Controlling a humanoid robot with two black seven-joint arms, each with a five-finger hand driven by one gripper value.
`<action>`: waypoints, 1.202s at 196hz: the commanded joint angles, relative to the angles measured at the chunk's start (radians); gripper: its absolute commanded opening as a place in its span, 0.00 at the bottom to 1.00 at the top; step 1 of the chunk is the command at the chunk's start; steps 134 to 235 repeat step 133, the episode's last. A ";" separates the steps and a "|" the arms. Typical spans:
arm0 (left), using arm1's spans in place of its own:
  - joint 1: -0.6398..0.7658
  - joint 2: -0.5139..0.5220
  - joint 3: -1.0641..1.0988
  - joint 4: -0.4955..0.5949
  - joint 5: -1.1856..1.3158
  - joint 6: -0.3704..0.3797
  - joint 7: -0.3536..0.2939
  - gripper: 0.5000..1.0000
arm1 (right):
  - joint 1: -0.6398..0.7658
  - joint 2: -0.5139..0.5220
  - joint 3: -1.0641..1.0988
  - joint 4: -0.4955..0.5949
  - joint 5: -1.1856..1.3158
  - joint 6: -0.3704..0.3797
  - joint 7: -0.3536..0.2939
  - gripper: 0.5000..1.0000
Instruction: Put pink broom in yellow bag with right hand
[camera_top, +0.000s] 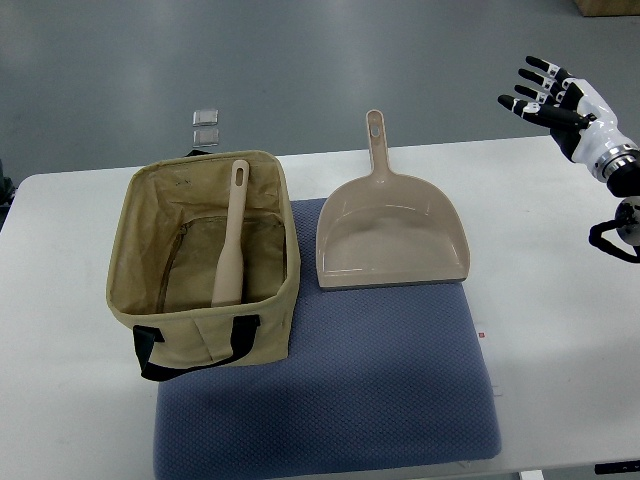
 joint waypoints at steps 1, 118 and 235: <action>0.000 0.000 0.000 0.000 -0.001 0.000 0.000 1.00 | -0.028 0.000 0.021 -0.023 0.086 0.013 0.009 0.81; 0.000 0.000 0.000 0.000 -0.001 0.000 0.000 1.00 | -0.137 0.017 0.021 -0.077 0.250 0.115 0.049 0.86; 0.000 0.000 0.000 0.000 -0.001 0.000 0.000 1.00 | -0.139 0.020 0.021 -0.082 0.250 0.115 0.049 0.86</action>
